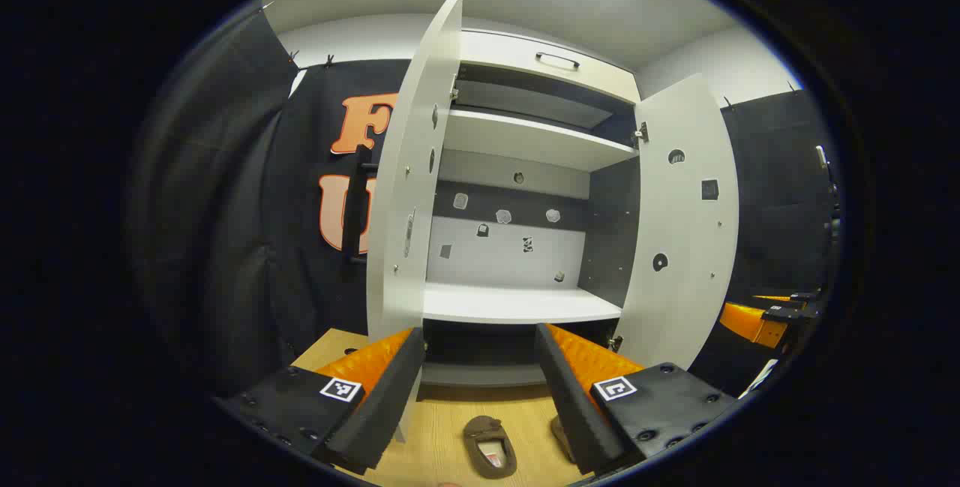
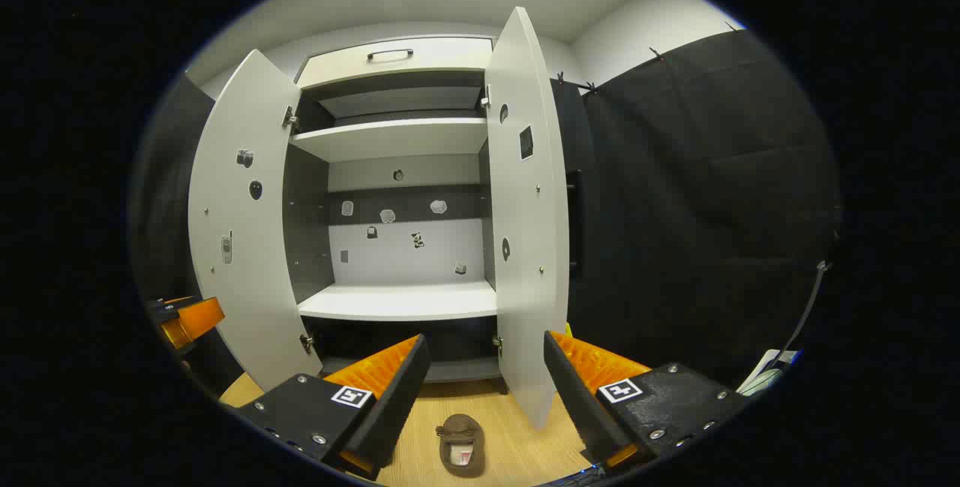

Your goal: Grab one shoe with the right hand and put it into the shoe cabinet, grab the other shoe with the left hand and put it into the shoe cabinet; then close the right door with the right hand and the left door with the left hand.

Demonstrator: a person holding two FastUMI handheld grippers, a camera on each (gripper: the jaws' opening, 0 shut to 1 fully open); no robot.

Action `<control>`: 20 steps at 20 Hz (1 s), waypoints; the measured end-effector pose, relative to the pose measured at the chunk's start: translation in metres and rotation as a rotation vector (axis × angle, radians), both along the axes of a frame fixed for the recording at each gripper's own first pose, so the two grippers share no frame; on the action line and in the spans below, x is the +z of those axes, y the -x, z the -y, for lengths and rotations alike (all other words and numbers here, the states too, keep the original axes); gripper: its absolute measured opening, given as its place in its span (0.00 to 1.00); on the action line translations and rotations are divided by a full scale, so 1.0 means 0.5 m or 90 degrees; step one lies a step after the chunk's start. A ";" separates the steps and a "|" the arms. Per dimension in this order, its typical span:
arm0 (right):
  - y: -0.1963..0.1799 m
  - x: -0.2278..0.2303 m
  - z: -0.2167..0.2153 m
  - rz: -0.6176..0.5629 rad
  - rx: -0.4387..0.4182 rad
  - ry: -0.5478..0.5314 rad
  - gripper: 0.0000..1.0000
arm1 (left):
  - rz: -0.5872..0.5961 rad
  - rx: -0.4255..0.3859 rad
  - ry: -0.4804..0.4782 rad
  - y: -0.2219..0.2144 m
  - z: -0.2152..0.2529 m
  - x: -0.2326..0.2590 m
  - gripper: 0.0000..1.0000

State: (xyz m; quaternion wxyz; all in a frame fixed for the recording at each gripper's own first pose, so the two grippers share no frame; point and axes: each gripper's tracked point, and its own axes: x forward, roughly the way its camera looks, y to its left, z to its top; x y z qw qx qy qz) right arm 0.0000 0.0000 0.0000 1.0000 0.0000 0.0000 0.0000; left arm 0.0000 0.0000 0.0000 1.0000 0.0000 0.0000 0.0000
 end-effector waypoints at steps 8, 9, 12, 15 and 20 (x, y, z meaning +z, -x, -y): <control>-0.005 0.008 0.007 -0.001 -0.003 0.011 0.94 | 0.031 0.018 -0.009 -0.003 -0.007 0.052 0.96; -0.007 0.006 0.007 -0.003 -0.002 0.011 0.94 | 0.032 0.021 -0.012 -0.001 -0.008 0.055 0.97; -0.013 0.004 0.012 -0.005 -0.006 0.018 0.94 | 0.029 0.030 -0.021 0.000 -0.012 0.054 0.99; -0.013 0.004 0.006 -0.006 0.003 0.018 0.94 | 0.025 0.034 -0.014 0.001 -0.012 0.050 0.96; -0.020 -0.026 -0.005 -0.021 0.018 0.020 0.94 | 0.027 0.049 -0.017 0.006 -0.017 0.052 0.96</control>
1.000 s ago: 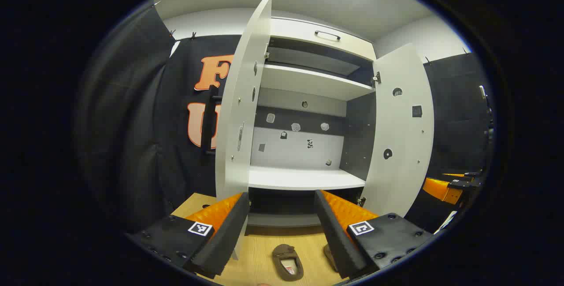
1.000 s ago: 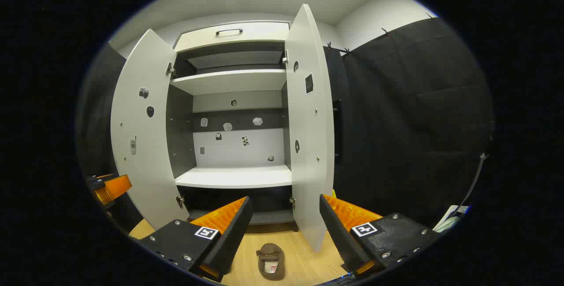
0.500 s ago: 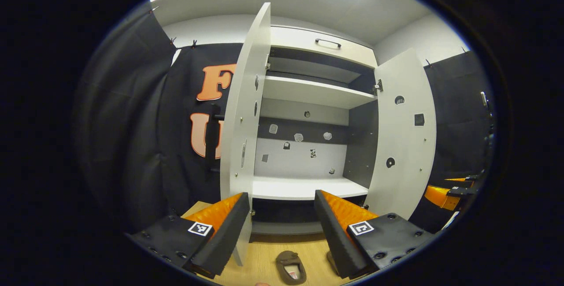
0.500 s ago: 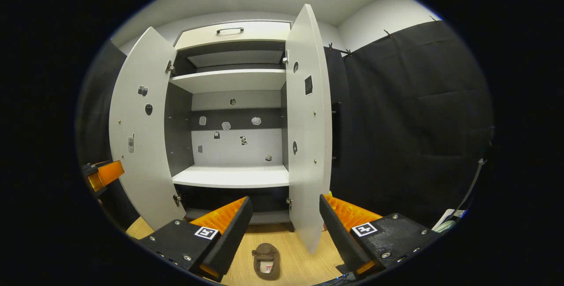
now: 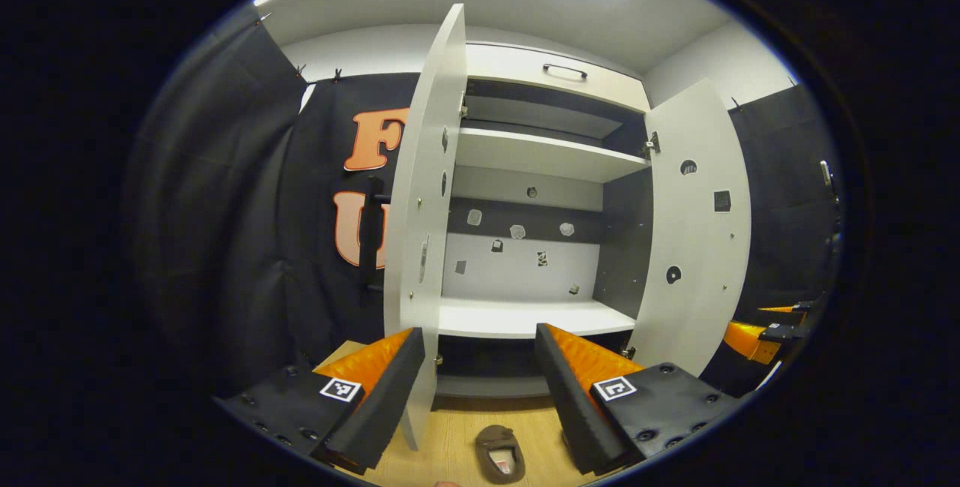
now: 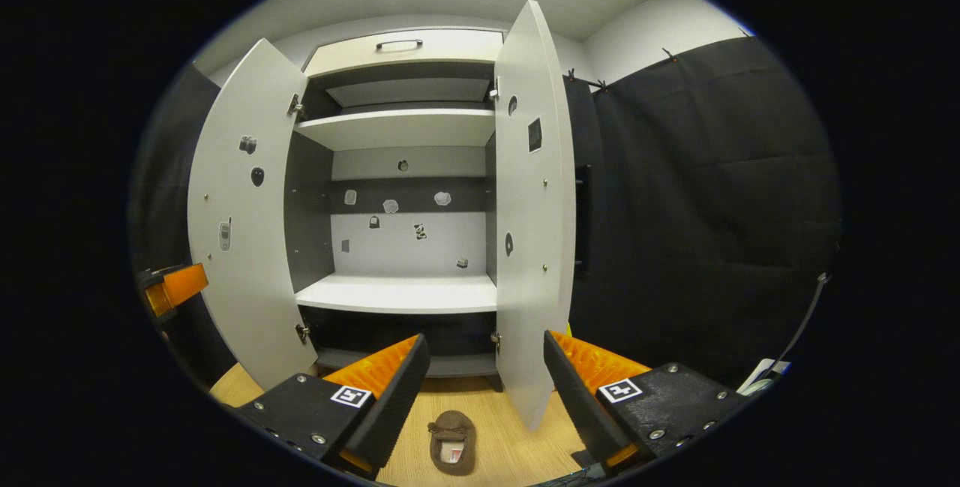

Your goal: Grab one shoe with the right hand and put it into the shoe cabinet, grab the other shoe with the left hand and put it into the shoe cabinet; then close the right door with the right hand and the left door with the left hand.

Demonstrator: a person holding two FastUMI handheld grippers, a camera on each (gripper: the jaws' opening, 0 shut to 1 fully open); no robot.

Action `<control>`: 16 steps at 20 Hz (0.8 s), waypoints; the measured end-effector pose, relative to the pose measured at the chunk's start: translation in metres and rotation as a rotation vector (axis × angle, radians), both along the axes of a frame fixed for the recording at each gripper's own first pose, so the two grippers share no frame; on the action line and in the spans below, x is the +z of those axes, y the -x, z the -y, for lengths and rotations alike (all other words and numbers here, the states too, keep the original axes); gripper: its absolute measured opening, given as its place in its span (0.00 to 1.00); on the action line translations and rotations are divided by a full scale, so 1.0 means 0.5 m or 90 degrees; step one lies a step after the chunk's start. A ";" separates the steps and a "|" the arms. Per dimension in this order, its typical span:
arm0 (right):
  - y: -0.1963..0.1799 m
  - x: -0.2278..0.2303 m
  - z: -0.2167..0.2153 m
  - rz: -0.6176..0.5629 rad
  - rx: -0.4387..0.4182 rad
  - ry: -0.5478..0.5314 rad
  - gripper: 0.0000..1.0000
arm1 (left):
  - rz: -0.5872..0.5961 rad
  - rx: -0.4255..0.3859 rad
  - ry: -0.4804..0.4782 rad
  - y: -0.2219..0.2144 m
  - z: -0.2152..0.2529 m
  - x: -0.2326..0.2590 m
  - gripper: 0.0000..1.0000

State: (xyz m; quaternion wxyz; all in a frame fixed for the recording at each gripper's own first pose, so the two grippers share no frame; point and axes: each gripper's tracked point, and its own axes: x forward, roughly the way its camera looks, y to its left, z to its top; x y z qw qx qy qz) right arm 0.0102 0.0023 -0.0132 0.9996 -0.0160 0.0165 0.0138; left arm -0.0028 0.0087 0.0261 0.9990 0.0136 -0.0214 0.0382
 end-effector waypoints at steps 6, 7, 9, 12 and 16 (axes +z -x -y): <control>-0.023 -0.128 -0.024 -0.068 0.007 0.019 0.94 | -0.016 0.013 0.000 0.004 -0.008 -0.017 0.99; -0.026 -0.164 -0.033 -0.094 0.015 0.019 0.94 | -0.019 0.018 0.001 0.013 -0.021 -0.024 0.99; -0.034 -0.242 -0.046 -0.148 0.025 0.027 0.92 | -0.024 0.034 -0.002 0.022 -0.042 -0.031 0.97; -0.057 -0.358 -0.052 -0.219 0.026 0.032 0.78 | -0.028 0.055 -0.008 0.031 -0.060 -0.037 0.97; -0.081 -0.525 -0.054 -0.314 0.027 0.039 0.65 | -0.033 0.075 -0.013 0.043 -0.084 -0.051 0.96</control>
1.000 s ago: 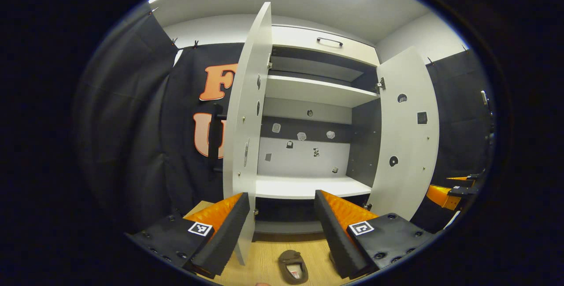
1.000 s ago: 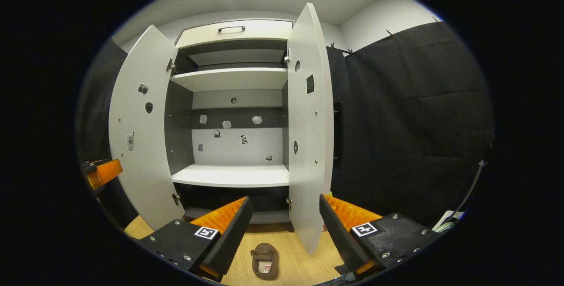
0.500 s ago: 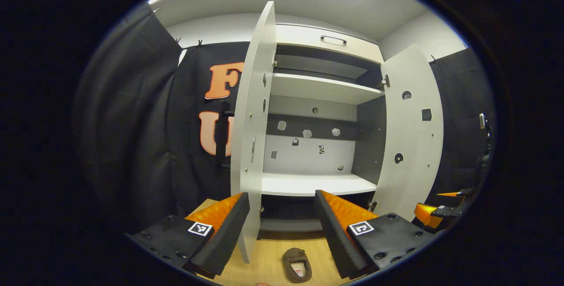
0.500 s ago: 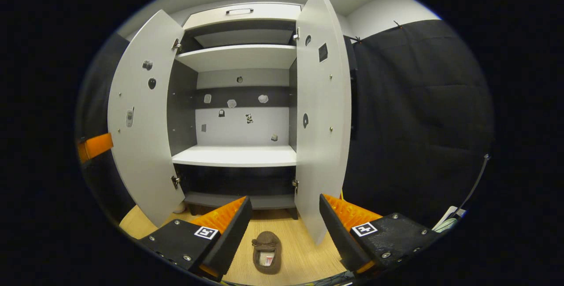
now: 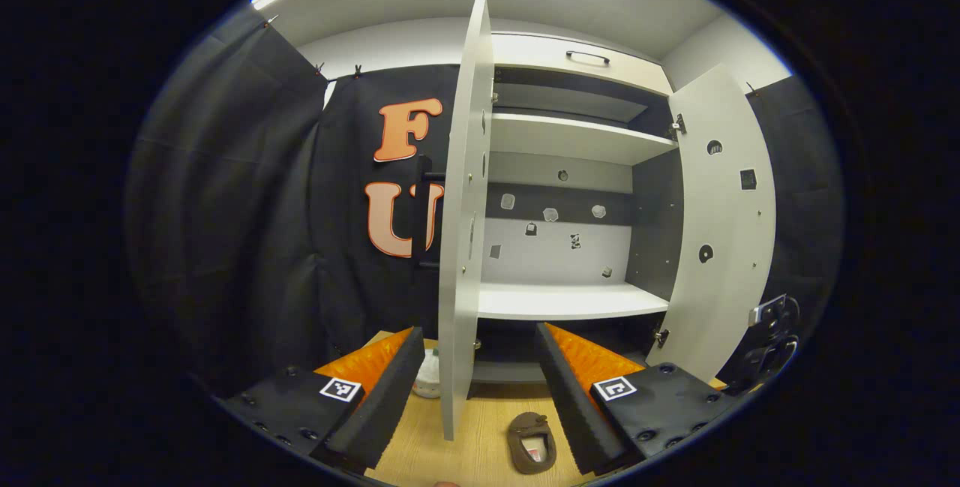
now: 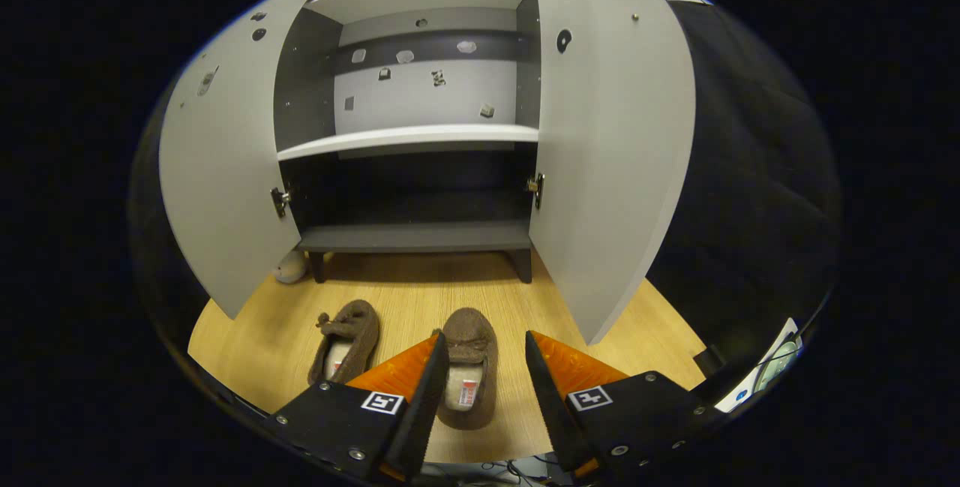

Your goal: Grab one shoe with the right hand and put it into the shoe cabinet, grab the other shoe with the left hand and put it into the shoe cabinet; then close the right door with the right hand and the left door with the left hand.

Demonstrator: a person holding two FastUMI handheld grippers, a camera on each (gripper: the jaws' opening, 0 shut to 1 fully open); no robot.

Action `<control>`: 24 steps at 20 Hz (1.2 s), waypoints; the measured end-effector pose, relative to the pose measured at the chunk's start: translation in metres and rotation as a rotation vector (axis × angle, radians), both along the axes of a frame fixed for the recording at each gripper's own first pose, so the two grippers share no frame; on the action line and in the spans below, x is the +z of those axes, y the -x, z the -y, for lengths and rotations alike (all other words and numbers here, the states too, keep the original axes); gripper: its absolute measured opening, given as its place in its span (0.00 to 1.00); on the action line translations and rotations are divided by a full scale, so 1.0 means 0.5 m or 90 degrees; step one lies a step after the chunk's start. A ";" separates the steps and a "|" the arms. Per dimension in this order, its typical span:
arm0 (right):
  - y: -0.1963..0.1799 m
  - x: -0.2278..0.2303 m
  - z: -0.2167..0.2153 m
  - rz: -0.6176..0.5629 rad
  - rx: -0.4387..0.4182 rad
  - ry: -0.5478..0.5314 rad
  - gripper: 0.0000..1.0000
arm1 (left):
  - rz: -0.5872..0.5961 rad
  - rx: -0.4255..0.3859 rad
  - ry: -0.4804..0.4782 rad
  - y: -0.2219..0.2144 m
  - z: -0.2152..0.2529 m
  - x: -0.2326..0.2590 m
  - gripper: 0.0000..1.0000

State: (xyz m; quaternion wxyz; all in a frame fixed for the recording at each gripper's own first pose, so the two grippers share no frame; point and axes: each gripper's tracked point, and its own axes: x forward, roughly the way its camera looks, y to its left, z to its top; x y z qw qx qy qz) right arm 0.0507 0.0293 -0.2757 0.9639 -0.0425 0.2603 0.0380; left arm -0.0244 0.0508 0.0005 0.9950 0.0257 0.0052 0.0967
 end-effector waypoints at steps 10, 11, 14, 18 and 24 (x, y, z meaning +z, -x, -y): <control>-0.049 -0.275 0.019 -0.144 -0.007 0.036 0.29 | -0.028 0.047 -0.013 0.052 -0.043 -0.047 0.94; -0.053 -0.285 0.016 -0.152 -0.010 0.029 0.27 | -0.031 0.052 -0.013 0.055 -0.047 -0.050 0.96; -0.065 -0.312 0.023 -0.173 -0.025 0.033 0.20 | -0.037 0.059 -0.010 0.060 -0.049 -0.060 0.97; -0.072 -0.310 0.026 -0.185 -0.053 0.015 0.04 | -0.046 0.063 -0.008 0.069 -0.050 -0.076 0.97; -0.093 -0.160 -0.018 -0.125 -0.001 0.020 0.00 | -0.045 0.056 0.019 0.066 -0.047 -0.080 0.94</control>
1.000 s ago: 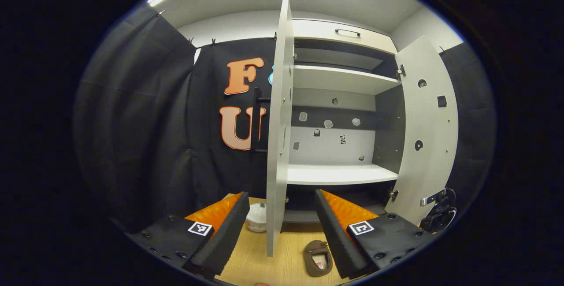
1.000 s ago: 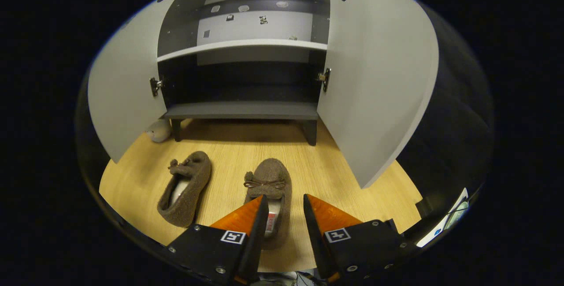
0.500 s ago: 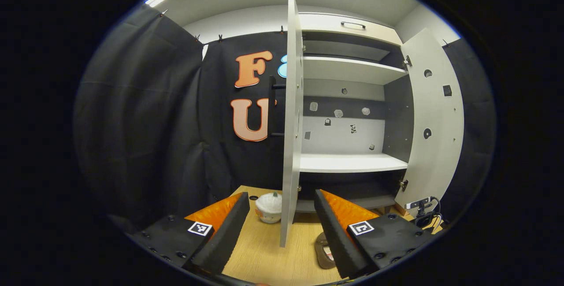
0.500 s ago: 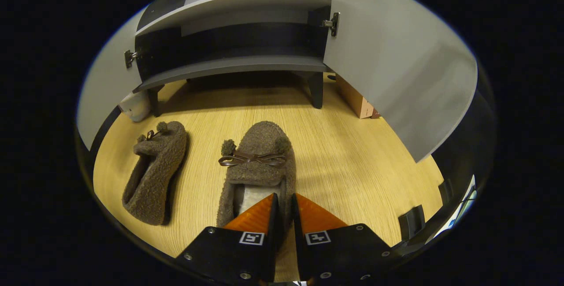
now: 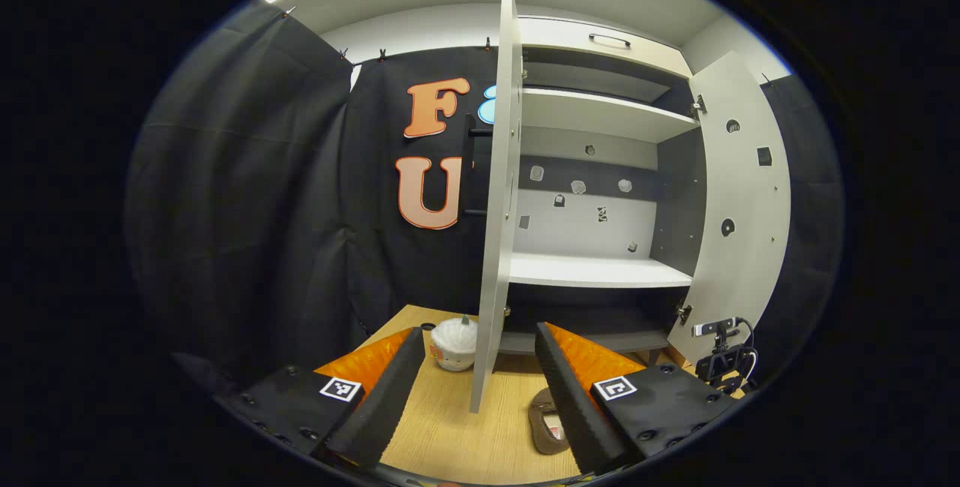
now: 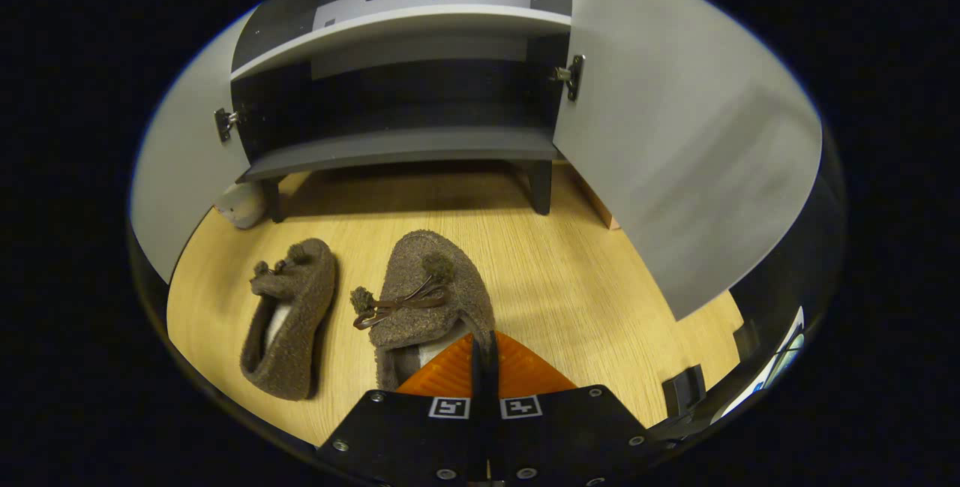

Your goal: Grab one shoe with the right hand and put it into the shoe cabinet, grab the other shoe with the left hand and put it into the shoe cabinet; then close the right door with the right hand and the left door with the left hand.

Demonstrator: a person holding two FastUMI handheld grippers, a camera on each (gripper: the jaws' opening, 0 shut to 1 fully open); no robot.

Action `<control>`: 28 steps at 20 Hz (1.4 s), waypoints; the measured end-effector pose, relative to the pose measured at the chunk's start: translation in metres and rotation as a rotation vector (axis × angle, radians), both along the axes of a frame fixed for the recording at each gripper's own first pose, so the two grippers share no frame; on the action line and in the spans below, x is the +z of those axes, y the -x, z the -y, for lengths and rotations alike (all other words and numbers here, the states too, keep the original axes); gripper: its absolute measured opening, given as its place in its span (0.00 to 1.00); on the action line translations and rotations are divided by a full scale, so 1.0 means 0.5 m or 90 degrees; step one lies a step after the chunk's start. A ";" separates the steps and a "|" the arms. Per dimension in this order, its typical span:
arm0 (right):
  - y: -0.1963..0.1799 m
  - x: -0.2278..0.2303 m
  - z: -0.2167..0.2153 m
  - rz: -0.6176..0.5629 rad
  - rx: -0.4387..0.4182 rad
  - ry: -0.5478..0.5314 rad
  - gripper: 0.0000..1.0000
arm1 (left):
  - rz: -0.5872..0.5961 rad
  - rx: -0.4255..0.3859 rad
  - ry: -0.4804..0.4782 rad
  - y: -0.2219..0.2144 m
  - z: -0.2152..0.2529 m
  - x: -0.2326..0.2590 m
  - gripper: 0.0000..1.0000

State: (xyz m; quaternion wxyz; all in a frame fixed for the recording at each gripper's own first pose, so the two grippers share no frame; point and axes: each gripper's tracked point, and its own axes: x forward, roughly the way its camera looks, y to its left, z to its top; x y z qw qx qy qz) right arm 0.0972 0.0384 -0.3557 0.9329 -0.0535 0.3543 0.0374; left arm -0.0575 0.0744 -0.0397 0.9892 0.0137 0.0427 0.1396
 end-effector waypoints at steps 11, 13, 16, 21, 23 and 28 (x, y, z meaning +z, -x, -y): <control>-0.196 0.431 -0.123 0.209 0.041 -0.052 0.00 | 0.030 -0.020 -0.018 -0.012 -0.023 0.031 0.97; -0.258 0.496 -0.143 0.239 0.040 -0.061 0.00 | 0.035 -0.021 -0.019 -0.015 -0.029 0.038 0.97; -0.357 0.565 -0.173 0.257 0.029 -0.093 0.00 | 0.043 -0.019 -0.030 -0.019 -0.040 0.045 0.99; -0.494 0.656 -0.213 0.293 0.019 -0.092 0.00 | 0.043 0.001 -0.030 -0.028 -0.074 0.040 0.97; -0.545 0.661 -0.226 0.288 0.013 -0.095 0.00 | 0.041 0.011 -0.029 -0.032 -0.087 0.039 0.97; -0.650 0.607 -0.229 0.254 -0.019 -0.095 0.00 | 0.030 0.031 -0.036 -0.036 -0.107 0.032 0.96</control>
